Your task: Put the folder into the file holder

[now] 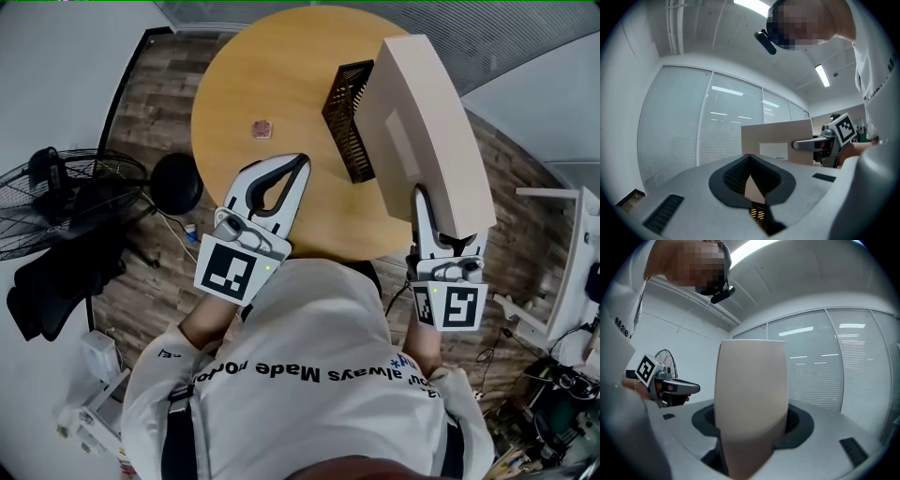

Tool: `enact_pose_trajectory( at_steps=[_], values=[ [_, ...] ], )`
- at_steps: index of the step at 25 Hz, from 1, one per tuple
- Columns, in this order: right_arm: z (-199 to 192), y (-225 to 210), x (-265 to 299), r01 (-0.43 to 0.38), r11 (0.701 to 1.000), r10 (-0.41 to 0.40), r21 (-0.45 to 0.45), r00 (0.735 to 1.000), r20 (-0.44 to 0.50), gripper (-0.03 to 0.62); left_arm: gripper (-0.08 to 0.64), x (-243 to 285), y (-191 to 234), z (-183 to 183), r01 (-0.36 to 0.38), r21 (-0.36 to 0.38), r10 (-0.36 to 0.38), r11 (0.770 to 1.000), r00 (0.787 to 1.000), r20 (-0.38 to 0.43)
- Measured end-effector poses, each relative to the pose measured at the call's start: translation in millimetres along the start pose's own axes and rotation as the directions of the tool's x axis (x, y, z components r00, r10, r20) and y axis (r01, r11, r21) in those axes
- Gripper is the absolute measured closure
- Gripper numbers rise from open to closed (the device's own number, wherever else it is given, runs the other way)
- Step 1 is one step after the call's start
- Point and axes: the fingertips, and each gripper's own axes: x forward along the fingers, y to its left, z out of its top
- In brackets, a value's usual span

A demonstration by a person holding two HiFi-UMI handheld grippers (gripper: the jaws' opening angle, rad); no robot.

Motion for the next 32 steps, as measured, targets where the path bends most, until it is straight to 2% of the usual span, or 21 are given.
enact_pose_trajectory(
  at_steps=[13,32],
  values=[
    [-11,-9,7,-0.006,1.0,0.006,0.022,1.0,0.018,0.307,0.537,0,-3,-2,-0.015,0.007,0.015,1.0,1.0,0.001],
    [-39,-9,33,0.008,1.0,-0.008,-0.006,0.999,0.032,0.307,0.535,-9,-1,-6,-0.009,0.011,0.009,1.0,1.0,-0.008]
  ],
)
